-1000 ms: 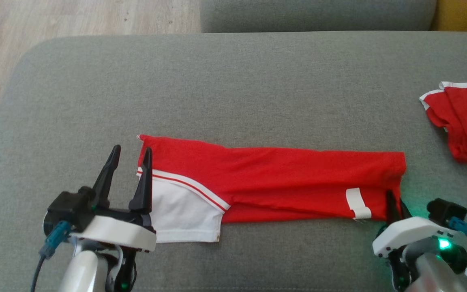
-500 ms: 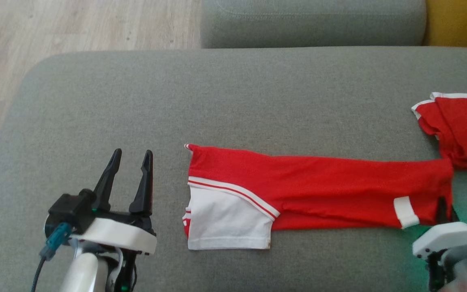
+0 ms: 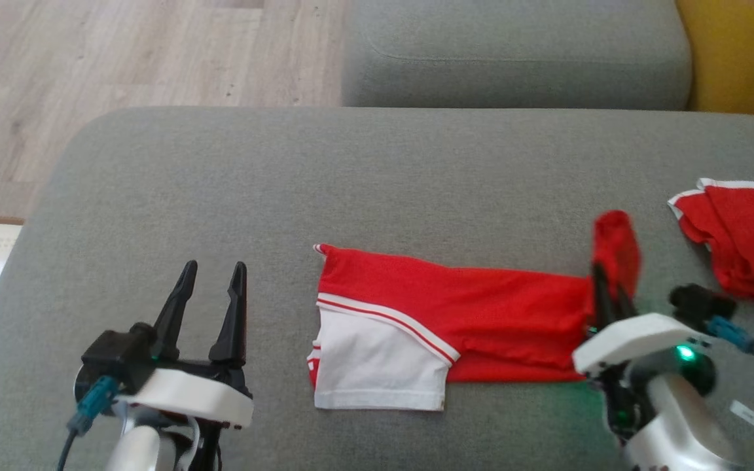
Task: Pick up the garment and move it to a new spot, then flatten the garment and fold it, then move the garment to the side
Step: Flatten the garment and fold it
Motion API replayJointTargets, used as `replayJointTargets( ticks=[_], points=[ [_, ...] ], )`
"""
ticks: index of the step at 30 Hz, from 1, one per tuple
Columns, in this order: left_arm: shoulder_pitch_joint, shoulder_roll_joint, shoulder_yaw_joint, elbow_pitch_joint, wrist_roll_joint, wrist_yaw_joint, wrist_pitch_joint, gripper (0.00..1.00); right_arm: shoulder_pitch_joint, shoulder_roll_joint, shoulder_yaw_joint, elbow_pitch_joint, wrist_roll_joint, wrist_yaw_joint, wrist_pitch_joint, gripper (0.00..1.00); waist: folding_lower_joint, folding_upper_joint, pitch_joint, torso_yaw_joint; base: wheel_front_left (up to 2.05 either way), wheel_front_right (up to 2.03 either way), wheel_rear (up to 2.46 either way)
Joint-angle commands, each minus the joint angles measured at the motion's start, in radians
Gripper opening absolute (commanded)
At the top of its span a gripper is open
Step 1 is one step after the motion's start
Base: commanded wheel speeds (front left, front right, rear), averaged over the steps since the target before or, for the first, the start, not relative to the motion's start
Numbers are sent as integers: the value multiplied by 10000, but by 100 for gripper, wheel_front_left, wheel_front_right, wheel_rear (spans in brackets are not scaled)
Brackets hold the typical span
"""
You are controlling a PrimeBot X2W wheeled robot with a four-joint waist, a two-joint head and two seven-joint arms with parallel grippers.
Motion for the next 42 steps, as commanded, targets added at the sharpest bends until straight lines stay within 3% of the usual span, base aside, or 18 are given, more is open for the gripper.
replayJointTargets(
  ticks=[1,8,17,27,38,39,40,42],
  points=[
    [-365,15,369,-332,-68,4,-122,100,-335,8,522,-449,269,-9,6,0,0,0,-32,99,0,0,0],
    [-347,15,239,-273,-78,-15,-122,100,-288,9,2723,-887,1803,-9,68,0,0,0,-66,678,0,0,0],
    [-350,15,164,-142,-43,-23,-122,100,-652,10,5081,-507,2935,-9,-188,0,0,0,-12,1426,0,0,0],
    [-443,15,-4,-26,-21,-65,-122,100,-1332,10,6822,21,5040,-9,-679,0,0,0,188,2201,0,0,0],
    [-543,14,-130,17,-62,-79,-122,100,-1977,10,8547,847,6330,-9,-949,2,0,0,429,2637,0,0,0],
    [-548,14,-119,15,-63,-75,-122,100,-1996,10,8793,813,6414,-9,-954,93,0,0,440,2637,0,0,0],
    [-548,14,-98,16,-60,-73,-122,100,-1988,10,9016,730,6569,-9,-954,100,0,0,442,2625,0,0,0],
    [-538,14,-14,23,-54,-56,-122,100,-2050,10,9403,465,6787,-9,-966,100,0,0,427,2539,0,0,0]
  ],
)
